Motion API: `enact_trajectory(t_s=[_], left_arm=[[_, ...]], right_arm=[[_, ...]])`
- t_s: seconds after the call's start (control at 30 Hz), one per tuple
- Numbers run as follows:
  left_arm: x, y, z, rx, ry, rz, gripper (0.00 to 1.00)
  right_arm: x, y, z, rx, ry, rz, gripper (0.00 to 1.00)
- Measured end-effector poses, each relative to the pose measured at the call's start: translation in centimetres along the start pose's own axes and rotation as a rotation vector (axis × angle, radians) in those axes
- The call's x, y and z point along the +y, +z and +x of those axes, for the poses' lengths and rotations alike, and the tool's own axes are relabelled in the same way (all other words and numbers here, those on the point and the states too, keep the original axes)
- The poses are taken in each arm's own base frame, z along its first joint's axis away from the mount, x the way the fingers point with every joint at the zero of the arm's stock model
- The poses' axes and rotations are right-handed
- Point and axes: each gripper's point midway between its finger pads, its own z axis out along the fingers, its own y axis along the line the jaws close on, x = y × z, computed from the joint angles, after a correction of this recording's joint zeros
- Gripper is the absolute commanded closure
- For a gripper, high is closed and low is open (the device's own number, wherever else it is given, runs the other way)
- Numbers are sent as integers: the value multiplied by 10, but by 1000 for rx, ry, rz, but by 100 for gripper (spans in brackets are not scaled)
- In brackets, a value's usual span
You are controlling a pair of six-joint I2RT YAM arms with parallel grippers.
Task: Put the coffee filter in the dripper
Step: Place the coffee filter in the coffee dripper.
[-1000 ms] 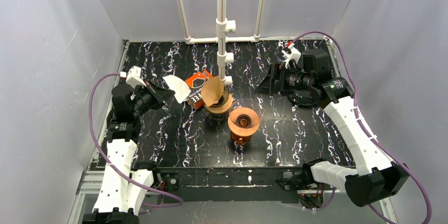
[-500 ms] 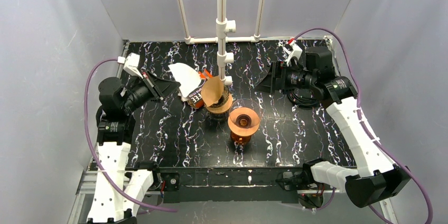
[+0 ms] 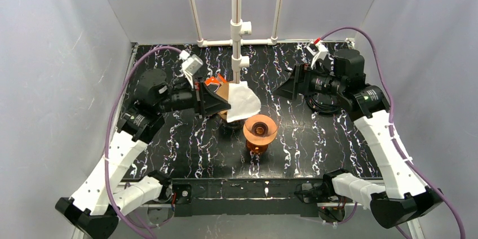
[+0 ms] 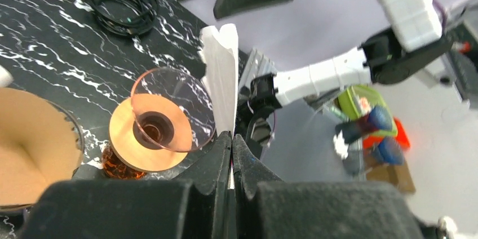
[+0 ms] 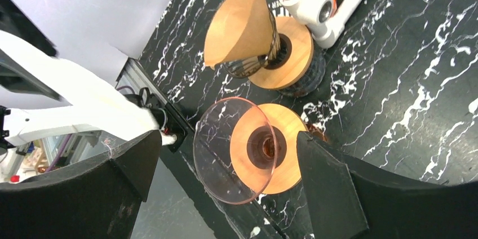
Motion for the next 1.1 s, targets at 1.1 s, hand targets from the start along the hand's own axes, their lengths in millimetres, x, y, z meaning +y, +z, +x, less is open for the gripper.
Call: enact_trajectory(t_s=[1.1], left_arm=[[0, 11, 58, 45, 1000, 267, 100]], right_arm=[[81, -15, 26, -12, -160, -490, 7]])
